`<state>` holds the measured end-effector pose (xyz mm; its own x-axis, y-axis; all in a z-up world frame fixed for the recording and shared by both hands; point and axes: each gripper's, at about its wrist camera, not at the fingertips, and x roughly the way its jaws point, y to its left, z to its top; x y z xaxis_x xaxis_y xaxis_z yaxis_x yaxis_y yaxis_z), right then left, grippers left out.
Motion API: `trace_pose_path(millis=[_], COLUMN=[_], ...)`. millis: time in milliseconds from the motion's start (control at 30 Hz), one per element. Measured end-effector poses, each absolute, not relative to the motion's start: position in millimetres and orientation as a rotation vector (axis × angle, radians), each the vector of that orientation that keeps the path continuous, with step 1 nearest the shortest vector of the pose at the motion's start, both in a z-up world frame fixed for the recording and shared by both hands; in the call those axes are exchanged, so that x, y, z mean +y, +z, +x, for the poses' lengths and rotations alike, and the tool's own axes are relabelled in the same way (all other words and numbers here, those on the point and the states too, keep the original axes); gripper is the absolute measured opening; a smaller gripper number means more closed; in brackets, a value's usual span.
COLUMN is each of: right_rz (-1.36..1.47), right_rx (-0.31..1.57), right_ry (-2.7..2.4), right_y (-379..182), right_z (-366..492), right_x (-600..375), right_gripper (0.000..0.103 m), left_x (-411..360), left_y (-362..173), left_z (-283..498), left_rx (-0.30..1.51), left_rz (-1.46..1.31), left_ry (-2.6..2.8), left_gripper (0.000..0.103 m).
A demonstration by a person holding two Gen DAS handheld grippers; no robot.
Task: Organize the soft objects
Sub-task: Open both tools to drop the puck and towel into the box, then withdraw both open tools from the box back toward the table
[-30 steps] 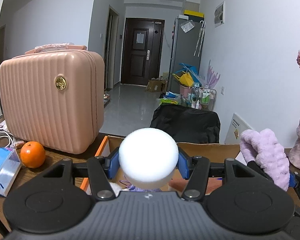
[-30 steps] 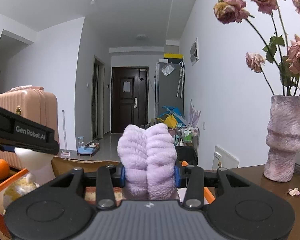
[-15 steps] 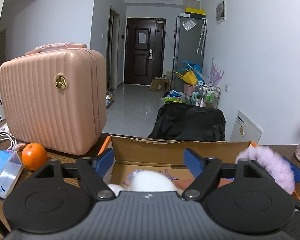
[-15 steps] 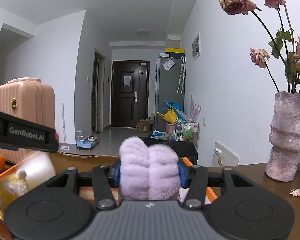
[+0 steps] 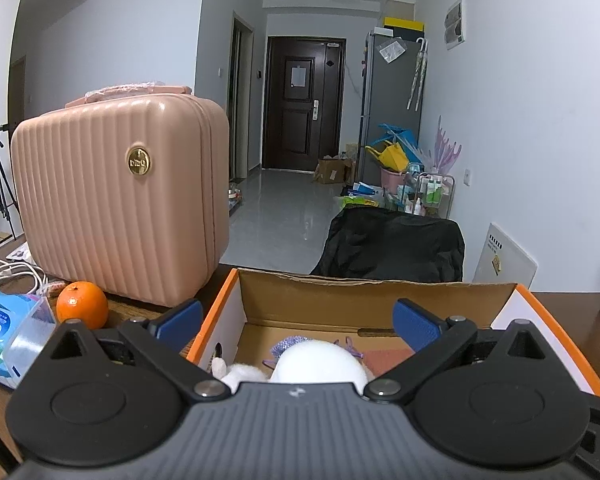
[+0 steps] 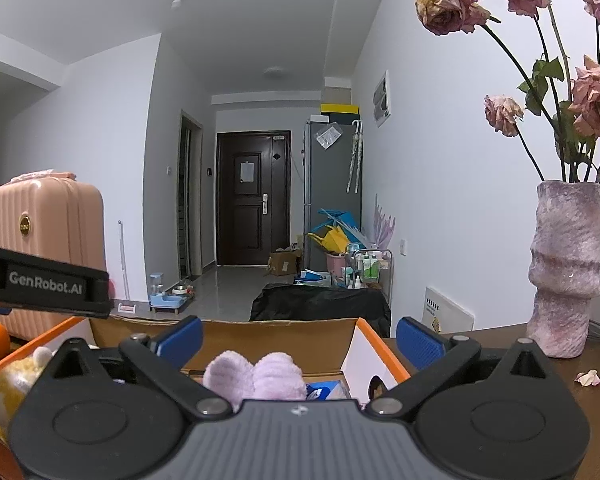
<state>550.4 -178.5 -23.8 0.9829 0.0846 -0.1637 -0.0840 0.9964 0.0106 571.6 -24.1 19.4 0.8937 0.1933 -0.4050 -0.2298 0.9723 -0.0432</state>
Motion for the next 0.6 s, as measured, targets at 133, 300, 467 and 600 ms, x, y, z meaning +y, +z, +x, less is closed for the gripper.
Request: trace_pose_path(millis=[133, 300, 467, 600], right_rz=[0.002, -0.003, -0.008, -0.009], right_rx=[0.162, 0.152, 0.145, 0.134], right_ry=[0.082, 0.078, 0.071, 0.068], right_y=[-24, -23, -23, -23], right_z=[549, 542, 531, 519], right_x=[-179, -180, -182, -183], right_gripper=[0.103, 0.103, 0.103, 0.103], left_x=[-25, -22, -20, -19], left_y=[20, 22, 23, 24], left_z=[567, 558, 545, 535], left_rx=[0.400, 0.384, 0.367, 0.362], left_rz=[-0.086, -0.091, -0.087, -0.085], left_ry=[0.222, 0.223, 0.228, 0.228], left_gripper=[0.103, 0.103, 0.103, 0.103])
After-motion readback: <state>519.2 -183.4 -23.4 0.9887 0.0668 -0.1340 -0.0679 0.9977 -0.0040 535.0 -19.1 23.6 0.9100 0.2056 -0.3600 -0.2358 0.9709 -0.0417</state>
